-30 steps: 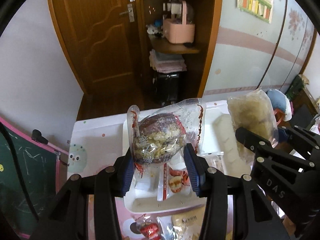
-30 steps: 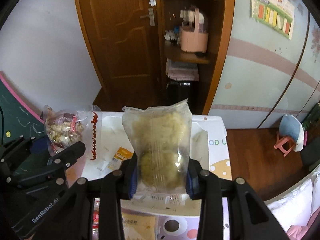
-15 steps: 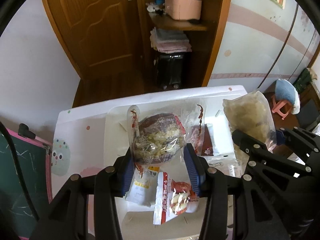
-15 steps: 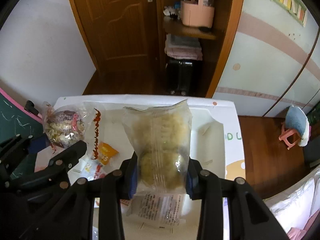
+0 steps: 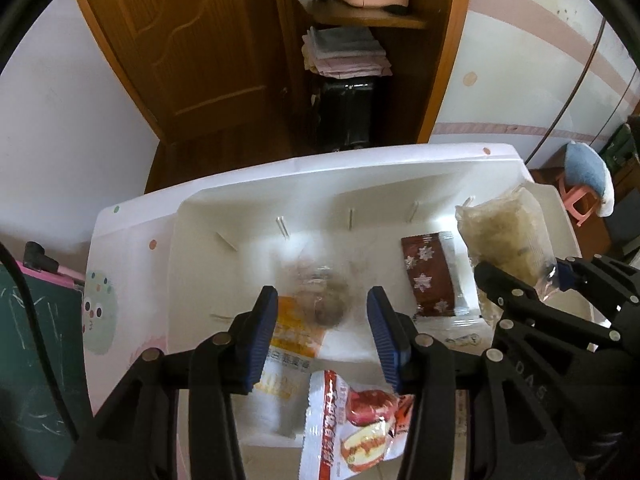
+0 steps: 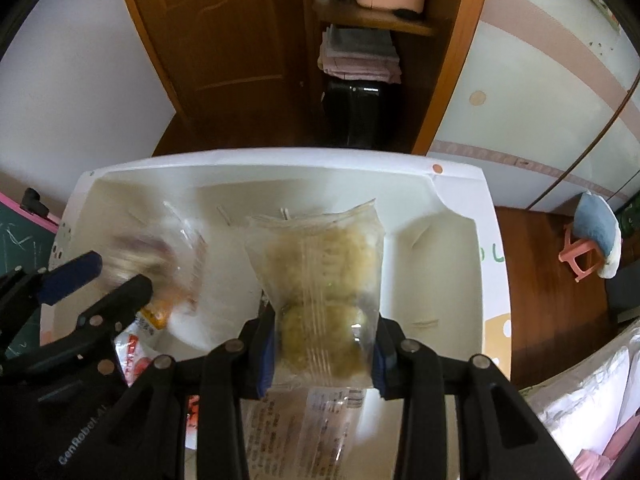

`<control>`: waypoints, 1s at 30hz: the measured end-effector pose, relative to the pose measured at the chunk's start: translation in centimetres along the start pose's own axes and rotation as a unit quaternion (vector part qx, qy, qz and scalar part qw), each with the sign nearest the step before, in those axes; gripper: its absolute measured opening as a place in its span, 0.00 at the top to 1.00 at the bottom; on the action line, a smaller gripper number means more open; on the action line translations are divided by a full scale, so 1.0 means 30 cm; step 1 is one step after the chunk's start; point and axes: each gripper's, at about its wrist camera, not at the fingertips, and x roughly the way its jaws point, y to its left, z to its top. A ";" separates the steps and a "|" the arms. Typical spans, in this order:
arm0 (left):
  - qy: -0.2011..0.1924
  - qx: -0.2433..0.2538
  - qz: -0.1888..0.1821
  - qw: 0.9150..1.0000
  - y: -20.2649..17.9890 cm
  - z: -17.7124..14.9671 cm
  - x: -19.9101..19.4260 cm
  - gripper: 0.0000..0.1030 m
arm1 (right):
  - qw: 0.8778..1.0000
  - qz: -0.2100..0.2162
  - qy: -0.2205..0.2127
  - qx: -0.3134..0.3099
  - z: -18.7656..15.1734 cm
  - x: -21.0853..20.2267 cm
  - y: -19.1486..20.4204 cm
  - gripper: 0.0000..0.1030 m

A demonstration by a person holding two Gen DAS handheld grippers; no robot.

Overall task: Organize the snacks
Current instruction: 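Lower both bags into the white tray and open both tools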

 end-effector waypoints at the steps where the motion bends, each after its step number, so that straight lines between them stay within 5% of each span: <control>1: 0.001 0.000 -0.001 1.000 0.001 0.000 0.007 0.54 | 1.000 0.000 0.002 -0.001 -0.001 0.011 -0.001 0.63; 4: 0.002 -0.002 0.004 1.000 0.006 0.001 0.020 0.30 | 1.000 0.004 0.006 0.002 0.000 0.038 -0.009 0.59; 9: 0.000 -0.017 0.006 1.000 0.034 -0.002 0.022 0.18 | 1.000 -0.008 -0.003 0.014 -0.002 0.045 -0.026 0.36; 30: -0.004 -0.037 -0.001 0.999 0.074 -0.030 -0.038 0.12 | 1.000 0.014 -0.007 0.026 -0.031 0.009 -0.033 0.33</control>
